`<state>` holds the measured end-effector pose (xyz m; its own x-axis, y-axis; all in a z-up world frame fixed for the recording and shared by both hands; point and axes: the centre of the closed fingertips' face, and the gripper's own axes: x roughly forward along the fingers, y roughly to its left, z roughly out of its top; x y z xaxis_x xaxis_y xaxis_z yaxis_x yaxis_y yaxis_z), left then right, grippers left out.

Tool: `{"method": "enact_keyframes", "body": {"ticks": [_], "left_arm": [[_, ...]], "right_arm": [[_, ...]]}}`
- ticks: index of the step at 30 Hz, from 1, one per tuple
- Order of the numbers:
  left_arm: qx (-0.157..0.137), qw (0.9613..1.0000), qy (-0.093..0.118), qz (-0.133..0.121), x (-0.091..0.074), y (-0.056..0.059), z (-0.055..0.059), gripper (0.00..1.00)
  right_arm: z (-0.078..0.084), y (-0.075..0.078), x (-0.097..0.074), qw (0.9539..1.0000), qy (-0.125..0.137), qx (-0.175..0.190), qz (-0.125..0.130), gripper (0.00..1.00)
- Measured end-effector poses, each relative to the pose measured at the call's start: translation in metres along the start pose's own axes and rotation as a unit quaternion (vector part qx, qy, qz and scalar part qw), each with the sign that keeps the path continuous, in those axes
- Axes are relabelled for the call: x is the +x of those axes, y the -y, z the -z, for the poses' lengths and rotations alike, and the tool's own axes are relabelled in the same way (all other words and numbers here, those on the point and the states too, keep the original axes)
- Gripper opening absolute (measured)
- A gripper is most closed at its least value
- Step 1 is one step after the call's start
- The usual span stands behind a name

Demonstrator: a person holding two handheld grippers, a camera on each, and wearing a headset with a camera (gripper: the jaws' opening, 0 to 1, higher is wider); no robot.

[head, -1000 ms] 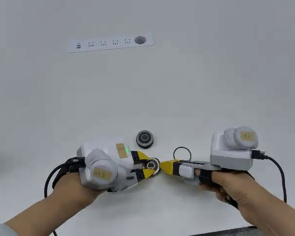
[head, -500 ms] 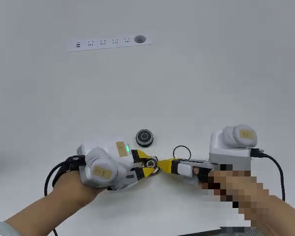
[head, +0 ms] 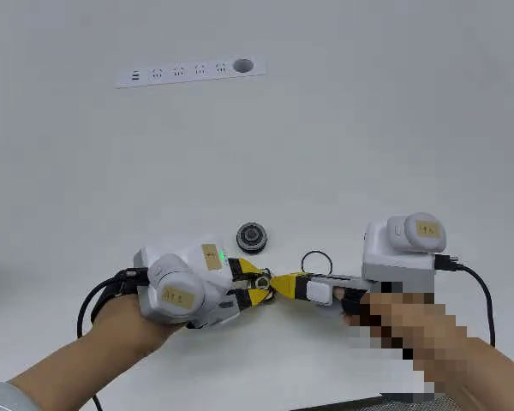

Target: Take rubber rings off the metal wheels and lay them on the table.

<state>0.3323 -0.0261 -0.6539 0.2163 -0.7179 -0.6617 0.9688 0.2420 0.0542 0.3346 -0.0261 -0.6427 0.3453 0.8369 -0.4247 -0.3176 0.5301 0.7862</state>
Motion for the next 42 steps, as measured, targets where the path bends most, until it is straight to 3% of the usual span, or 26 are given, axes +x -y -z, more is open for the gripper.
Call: {"method": "enact_keyframes", "body": {"ticks": [2,3,27,42], "left_arm": [[-0.001,1.0,0.0,-0.001,0.0,0.0,0.0,0.14],[-0.001,1.0,0.0,-0.001,0.0,0.0,0.0,0.14],[-0.005,1.0,0.002,-0.001,0.0,-0.002,-0.002,0.17],[-0.002,0.9999,0.015,-0.002,-0.008,0.002,-0.009,0.23]], "right_arm": [[0.001,-0.005,0.002,0.9999,-0.005,-0.007,-0.006,0.02],[-0.002,-0.01,0.002,0.9998,0.005,-0.003,-0.018,0.02],[-0.002,0.007,0.002,0.9998,0.004,0.001,0.017,0.02],[-0.001,0.006,0.0,0.9998,0.003,-0.002,0.02,0.02]]}}
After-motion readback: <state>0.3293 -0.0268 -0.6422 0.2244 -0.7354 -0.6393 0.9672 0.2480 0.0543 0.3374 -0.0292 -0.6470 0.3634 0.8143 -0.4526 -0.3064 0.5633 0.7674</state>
